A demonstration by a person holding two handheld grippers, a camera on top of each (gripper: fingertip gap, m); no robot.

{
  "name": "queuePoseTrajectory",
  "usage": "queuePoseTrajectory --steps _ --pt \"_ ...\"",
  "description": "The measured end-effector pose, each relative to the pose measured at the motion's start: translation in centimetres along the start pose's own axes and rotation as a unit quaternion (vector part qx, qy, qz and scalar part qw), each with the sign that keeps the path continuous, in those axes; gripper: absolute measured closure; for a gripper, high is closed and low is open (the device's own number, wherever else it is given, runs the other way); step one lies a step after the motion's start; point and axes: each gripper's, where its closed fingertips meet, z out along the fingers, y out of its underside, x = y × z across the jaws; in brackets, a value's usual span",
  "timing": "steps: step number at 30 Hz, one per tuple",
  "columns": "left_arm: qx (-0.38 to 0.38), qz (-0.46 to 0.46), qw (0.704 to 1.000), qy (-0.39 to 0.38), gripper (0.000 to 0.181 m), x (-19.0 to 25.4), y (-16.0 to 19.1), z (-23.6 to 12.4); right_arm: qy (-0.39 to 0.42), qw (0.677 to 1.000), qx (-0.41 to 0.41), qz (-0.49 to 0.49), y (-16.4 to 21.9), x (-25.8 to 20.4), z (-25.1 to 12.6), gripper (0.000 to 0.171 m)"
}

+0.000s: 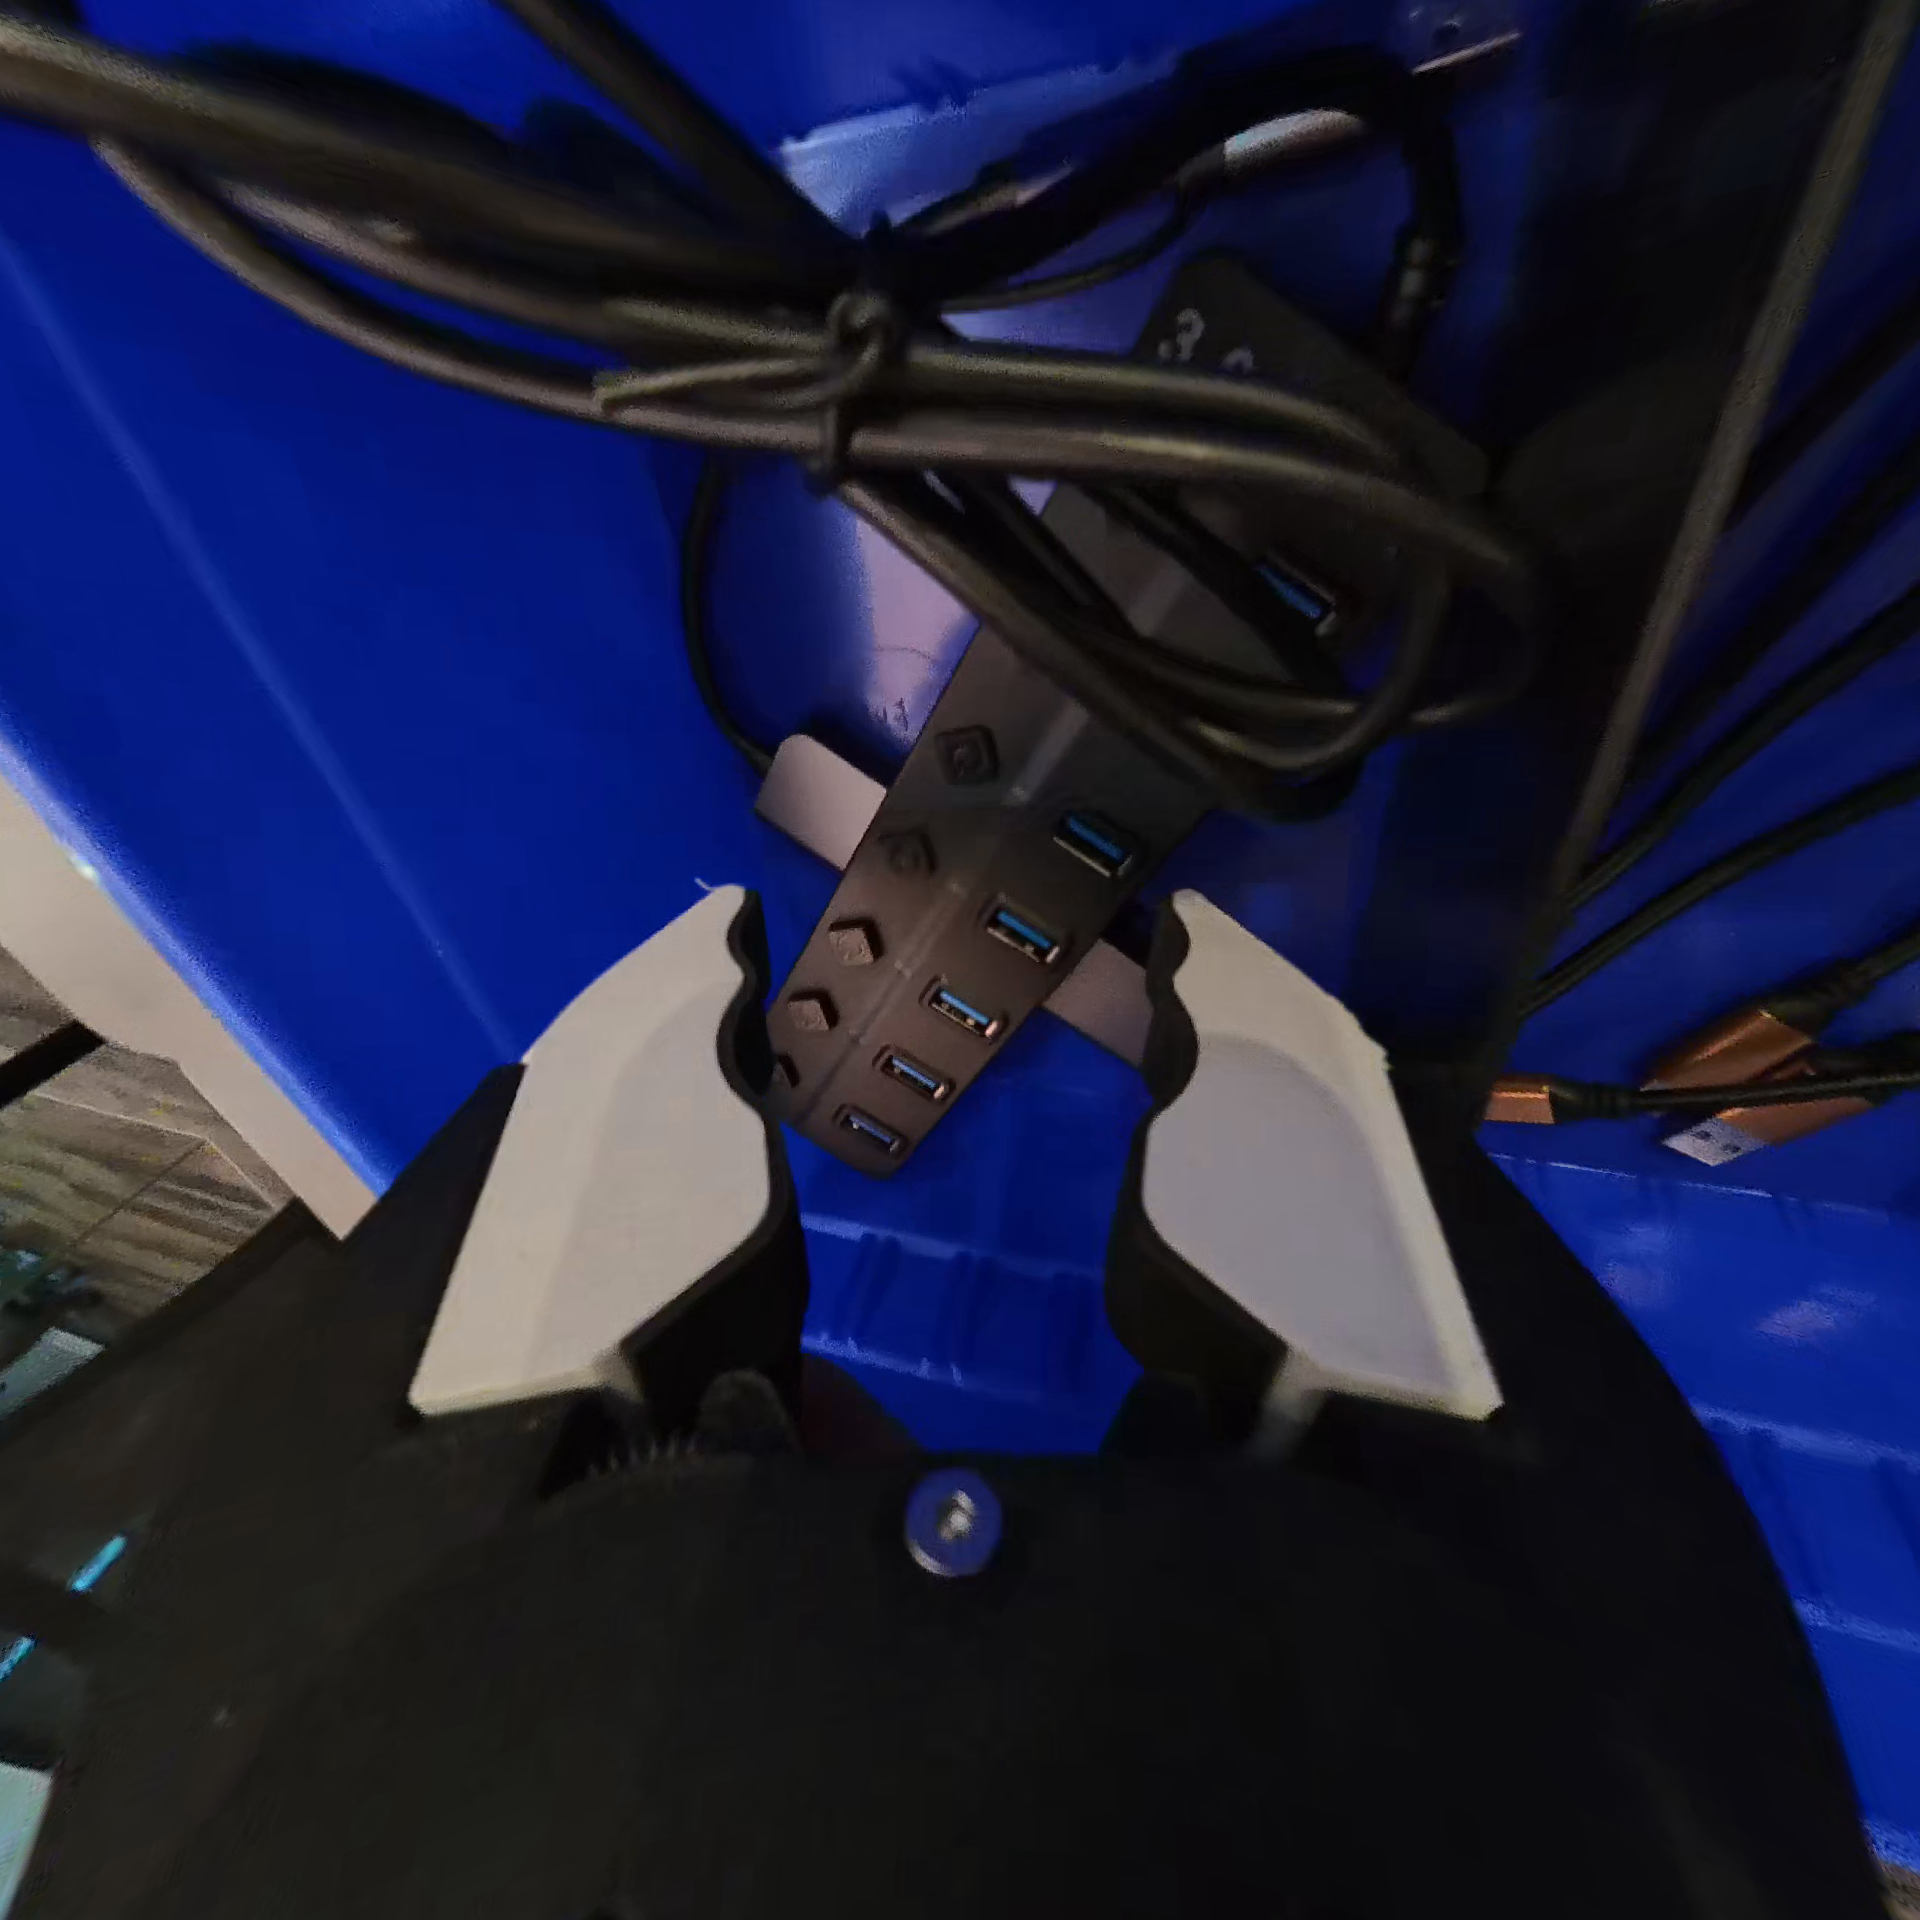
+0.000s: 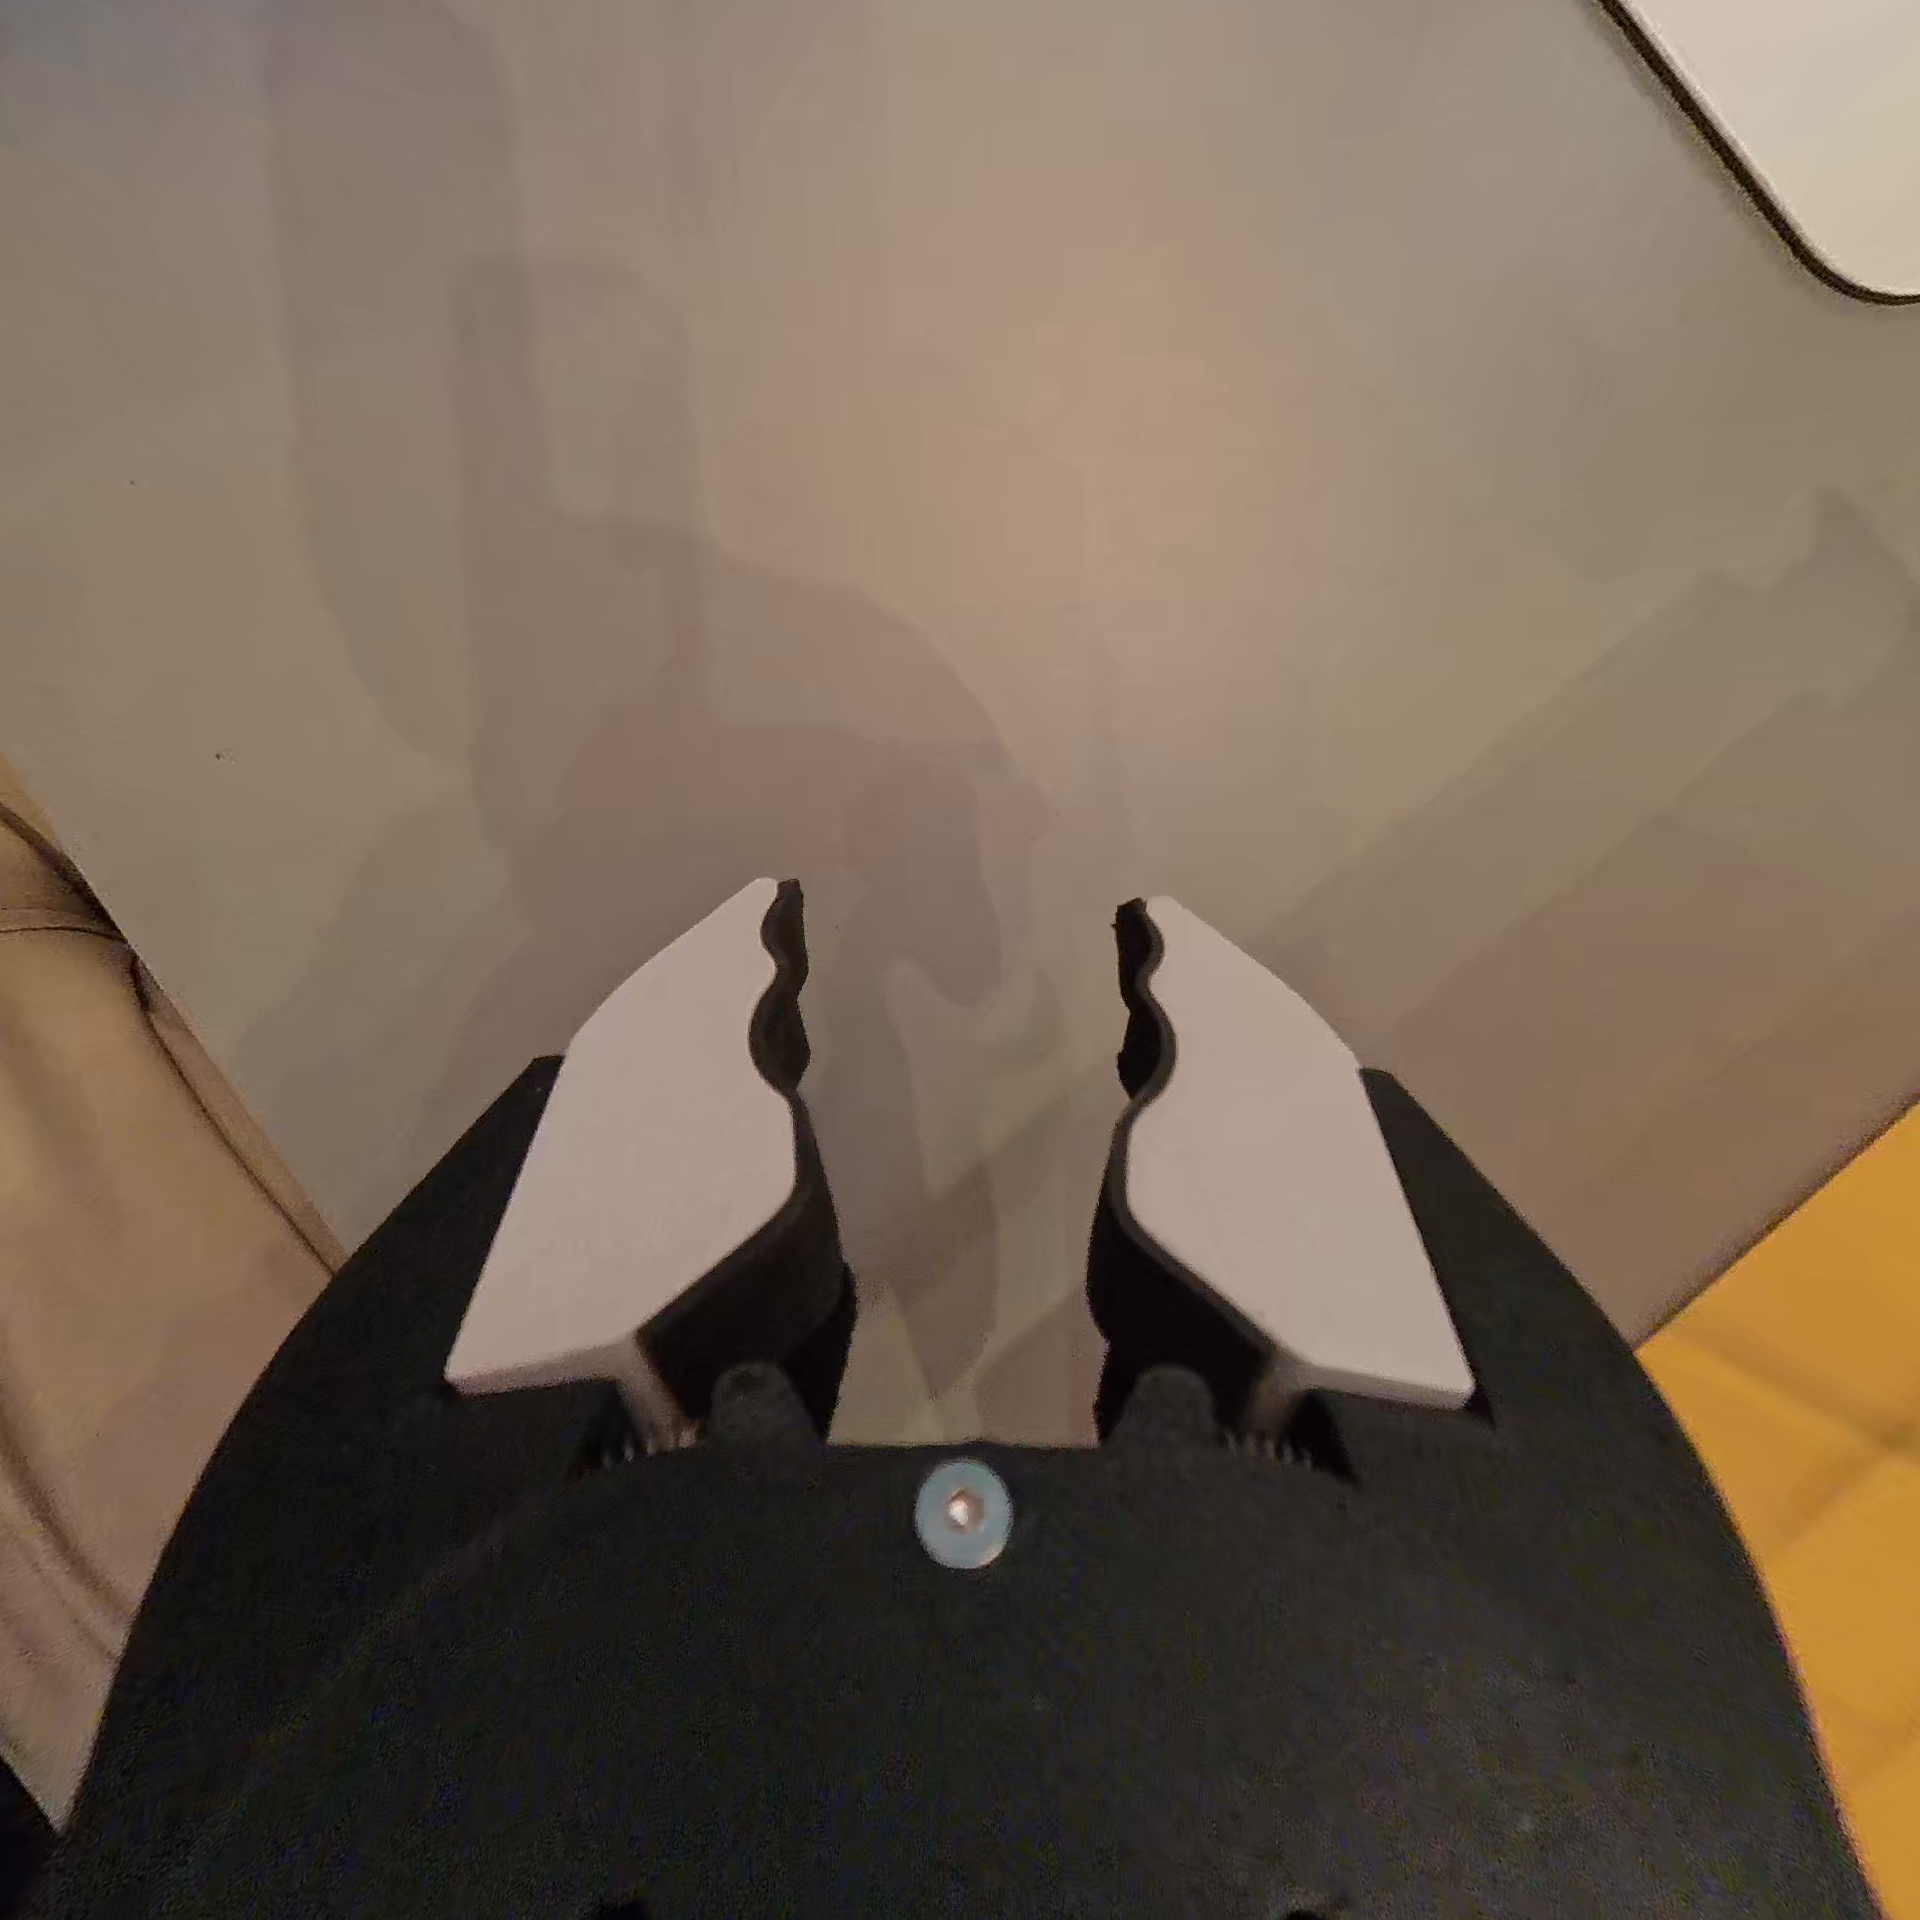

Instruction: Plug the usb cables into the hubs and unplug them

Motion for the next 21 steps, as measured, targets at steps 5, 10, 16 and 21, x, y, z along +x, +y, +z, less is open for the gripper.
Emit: queuePoseTrajectory --steps 5,10,16,21 --pt "-0.014 0.022 0.999 0.034 0.108 0.4 -0.1 1.4 -0.009 1.000 -0.005 0.007 0.4 0.0 0.4 0.113" --pt "-0.017 0.019 0.998 0.055 0.114 0.9 -0.1 2.5 -0.014 1.000 -0.003 0.014 0.5 0.1 0.4 0.114" --pt "-0.023 0.021 0.999 0.037 0.117 0.8 0.0 2.1 -0.022 1.000 -0.008 0.019 0.8 0.1 0.6 0.114" --pt "-0.013 0.011 0.999 0.027 0.118 0.6 0.1 0.6 -0.027 0.999 -0.008 0.018 0.7 -0.1 0.7 0.115"
